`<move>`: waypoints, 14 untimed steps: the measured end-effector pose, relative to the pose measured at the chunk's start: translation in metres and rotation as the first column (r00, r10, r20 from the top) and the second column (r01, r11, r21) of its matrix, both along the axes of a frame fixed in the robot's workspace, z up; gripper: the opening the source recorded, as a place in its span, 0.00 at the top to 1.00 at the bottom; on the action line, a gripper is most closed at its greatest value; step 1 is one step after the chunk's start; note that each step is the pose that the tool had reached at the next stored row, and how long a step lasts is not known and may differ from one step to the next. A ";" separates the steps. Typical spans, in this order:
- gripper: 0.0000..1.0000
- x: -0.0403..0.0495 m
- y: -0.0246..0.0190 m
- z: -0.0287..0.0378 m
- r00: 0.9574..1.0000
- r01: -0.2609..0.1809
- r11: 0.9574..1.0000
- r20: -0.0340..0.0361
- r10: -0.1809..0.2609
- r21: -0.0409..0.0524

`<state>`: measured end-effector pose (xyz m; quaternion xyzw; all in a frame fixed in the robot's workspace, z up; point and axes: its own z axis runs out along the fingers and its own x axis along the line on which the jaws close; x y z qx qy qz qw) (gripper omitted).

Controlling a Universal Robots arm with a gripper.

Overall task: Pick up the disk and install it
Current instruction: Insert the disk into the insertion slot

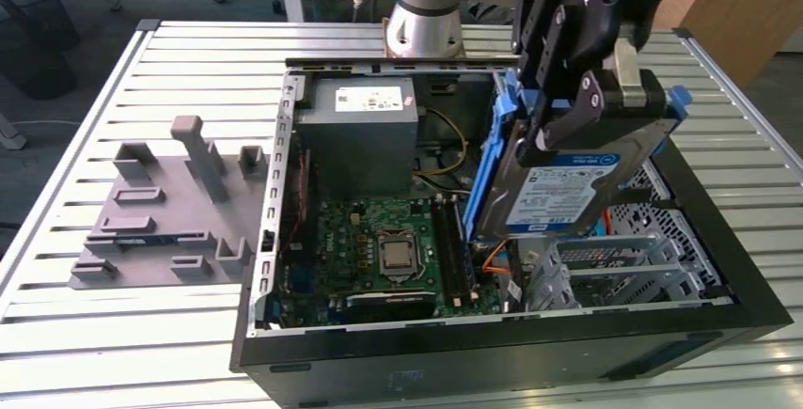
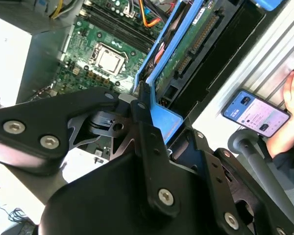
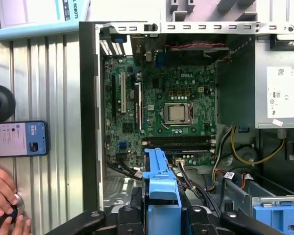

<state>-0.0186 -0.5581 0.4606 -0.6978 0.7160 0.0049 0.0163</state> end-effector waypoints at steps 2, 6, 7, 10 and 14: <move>0.64 0.0012 -0.0017 -0.0006 1.000 0.000 1.000 0.000 0.000 0.000; 0.64 0.0076 -0.0032 -0.0013 1.000 0.000 1.000 0.000 0.000 0.000; 0.64 0.0091 -0.0045 -0.0015 1.000 0.000 1.000 0.000 0.000 0.000; 0.64 0.0119 -0.0090 -0.0023 1.000 0.000 1.000 0.000 0.000 0.000; 0.64 0.0175 -0.0104 -0.0030 1.000 0.000 1.000 0.000 0.000 0.000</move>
